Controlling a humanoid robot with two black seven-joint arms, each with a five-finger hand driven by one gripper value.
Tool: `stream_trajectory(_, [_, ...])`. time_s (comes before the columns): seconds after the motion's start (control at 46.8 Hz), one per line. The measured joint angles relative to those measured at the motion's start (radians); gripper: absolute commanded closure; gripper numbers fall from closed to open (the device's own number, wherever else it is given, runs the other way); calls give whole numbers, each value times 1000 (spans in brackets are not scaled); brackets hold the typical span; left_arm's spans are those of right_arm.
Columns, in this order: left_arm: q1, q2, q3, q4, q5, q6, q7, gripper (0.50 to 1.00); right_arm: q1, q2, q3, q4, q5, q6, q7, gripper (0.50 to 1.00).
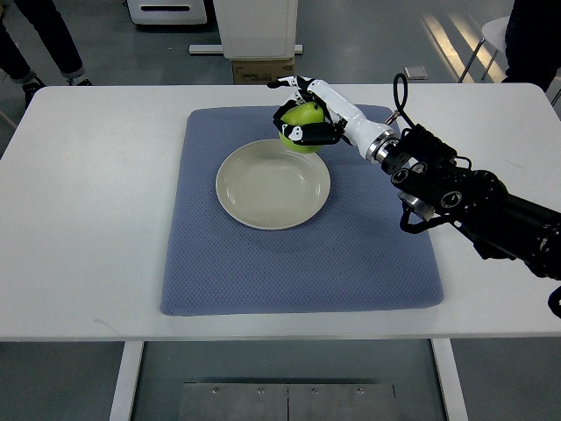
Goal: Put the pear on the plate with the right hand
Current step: 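Lift the pear with the right hand and carry it above the plate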
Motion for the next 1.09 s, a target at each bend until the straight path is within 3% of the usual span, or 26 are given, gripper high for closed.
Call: stream_trajectory(1.091, [0, 0, 0, 0, 0, 0, 0, 500, -70, 0, 27, 25, 6, 14, 0, 1000])
